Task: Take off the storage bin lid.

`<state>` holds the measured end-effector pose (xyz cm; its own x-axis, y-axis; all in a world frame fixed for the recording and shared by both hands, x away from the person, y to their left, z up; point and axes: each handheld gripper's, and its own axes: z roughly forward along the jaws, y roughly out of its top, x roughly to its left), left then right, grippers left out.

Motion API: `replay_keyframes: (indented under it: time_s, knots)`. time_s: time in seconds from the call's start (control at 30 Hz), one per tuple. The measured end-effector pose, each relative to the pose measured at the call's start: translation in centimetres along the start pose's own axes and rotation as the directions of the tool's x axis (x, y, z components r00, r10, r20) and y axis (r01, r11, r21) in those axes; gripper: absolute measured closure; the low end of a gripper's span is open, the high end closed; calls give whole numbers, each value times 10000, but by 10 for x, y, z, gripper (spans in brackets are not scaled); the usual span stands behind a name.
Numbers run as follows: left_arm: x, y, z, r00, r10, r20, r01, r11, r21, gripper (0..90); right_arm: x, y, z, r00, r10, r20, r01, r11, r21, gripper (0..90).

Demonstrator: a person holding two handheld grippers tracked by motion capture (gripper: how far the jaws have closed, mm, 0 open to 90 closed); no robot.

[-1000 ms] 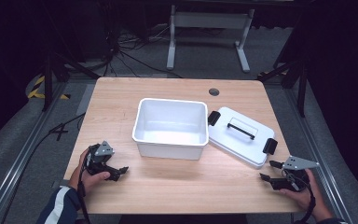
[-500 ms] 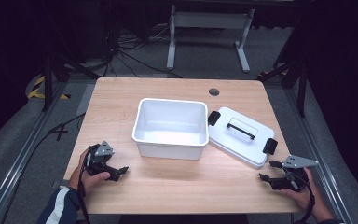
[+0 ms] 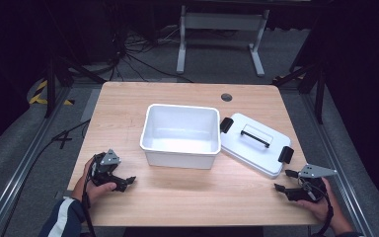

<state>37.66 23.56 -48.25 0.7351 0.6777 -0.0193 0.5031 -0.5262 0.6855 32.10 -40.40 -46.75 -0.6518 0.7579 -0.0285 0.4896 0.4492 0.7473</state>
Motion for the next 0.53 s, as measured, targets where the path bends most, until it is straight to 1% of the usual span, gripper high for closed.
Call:
replay_keyframes:
  time_s: [0.1,0.13,0.17,0.53]
  knots:
    - [0,0,0,10000,-3,1,3,10000,-5,2,0,0,0,10000,0,1,0,10000,0,254]
    - [0,0,0,10000,-27,63,27,10000,-15,2,0,0,0,10000,-1,0,1,10000,1,254]
    - [0,0,1,10000,7,1,-7,10000,-46,1,0,0,0,10000,-1,1,1,10000,2,253]
    - [1,0,1,10000,-13,-13,13,10000,-36,1,0,0,0,10000,9,34,-9,10000,7,250]
